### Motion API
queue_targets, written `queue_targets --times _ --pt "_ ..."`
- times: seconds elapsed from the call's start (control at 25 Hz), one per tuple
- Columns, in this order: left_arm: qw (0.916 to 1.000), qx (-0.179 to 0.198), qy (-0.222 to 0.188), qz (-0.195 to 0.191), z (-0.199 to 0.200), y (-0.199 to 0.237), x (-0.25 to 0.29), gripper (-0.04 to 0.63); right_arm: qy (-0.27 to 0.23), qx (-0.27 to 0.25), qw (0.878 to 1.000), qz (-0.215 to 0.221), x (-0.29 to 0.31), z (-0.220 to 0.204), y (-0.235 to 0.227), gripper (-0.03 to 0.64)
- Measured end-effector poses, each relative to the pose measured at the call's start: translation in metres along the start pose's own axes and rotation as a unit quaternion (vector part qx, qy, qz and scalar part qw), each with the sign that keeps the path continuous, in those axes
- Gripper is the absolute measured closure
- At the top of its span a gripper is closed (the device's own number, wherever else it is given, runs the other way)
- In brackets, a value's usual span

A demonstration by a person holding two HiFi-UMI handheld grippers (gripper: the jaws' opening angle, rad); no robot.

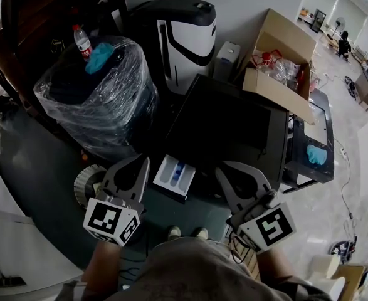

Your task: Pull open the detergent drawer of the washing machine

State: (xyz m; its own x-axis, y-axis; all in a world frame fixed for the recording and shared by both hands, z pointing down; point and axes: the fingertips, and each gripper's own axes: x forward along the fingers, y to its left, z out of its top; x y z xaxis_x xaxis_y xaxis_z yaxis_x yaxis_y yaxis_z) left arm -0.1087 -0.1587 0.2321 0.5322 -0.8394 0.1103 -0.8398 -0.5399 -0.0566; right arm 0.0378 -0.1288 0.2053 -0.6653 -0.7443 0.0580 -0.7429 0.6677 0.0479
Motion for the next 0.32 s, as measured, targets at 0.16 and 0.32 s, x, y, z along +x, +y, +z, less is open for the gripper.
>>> queue_targets --times 0.16,0.32 --pt "0.9999 0.007 0.009 0.002 -0.0014 -0.0018 0.0017 0.575 0.01 -0.012 1.0 0.005 -0.002 -0.0058 -0.0018 0.586" --pt "0.9999 0.011 0.01 0.0 -0.0017 -0.0022 0.003 0.575 -0.006 0.0 1.0 0.002 0.0022 0.0015 -0.0014 0.586"
